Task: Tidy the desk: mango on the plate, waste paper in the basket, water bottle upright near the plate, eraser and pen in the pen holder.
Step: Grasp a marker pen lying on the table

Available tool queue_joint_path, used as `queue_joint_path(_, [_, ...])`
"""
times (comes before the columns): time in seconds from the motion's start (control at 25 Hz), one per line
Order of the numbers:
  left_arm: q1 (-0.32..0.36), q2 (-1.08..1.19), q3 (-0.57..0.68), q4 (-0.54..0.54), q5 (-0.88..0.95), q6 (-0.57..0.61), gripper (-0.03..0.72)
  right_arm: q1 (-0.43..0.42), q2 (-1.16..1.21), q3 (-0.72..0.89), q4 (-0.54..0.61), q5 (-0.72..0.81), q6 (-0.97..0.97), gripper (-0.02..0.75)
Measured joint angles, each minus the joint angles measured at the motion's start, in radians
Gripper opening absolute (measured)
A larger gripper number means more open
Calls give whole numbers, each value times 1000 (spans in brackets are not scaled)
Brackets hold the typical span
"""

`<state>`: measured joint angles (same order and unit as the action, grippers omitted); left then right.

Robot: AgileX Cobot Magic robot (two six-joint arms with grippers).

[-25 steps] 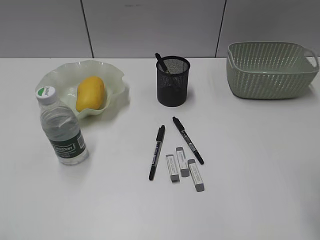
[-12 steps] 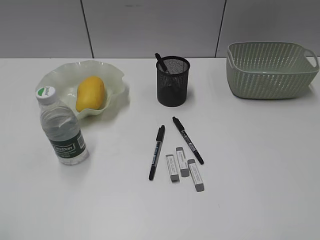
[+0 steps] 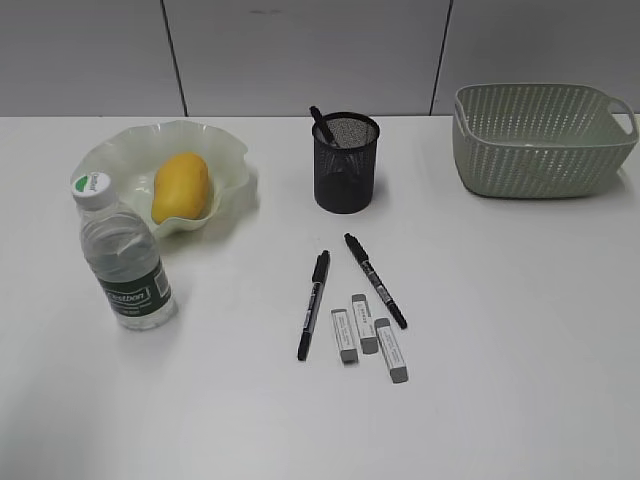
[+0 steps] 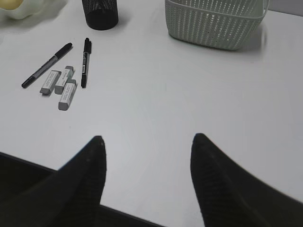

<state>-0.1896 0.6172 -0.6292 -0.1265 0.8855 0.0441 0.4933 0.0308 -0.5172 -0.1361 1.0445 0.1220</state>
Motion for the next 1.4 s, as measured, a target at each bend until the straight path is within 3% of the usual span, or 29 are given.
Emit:
queue_joint_path(0.2, [-27, 234, -100, -108, -46, 110, 361, -11, -32, 1, 3, 0, -1, 456])
queue_joint_path(0.36, [-131, 385, -179, -111, -104, 105, 361, -94, -37, 6, 1, 0, -1, 456])
queue_joint_path(0.52, [-294, 563, -274, -15, -157, -21, 361, -159, -38, 6, 0, 0, -1, 456])
queue_joint_path(0.68, [-481, 778, -410, 140, -159, -205, 361, -163, -38, 6, 0, 0, -1, 456])
queue_joint_path(0.76, [-543, 912, -500, 198, -153, -278, 361, -163, -38, 6, 0, 0, -1, 456])
queue_joint_path(1.2, [-566, 1478, -971, 163, -68, -330, 435, -164, -38, 6, 0, 0, -2, 456])
queue_joint_path(1.4, [-566, 1627, -1089, 161, 8, -331, 436, -165, -38, 6, 0, 0, -2, 456])
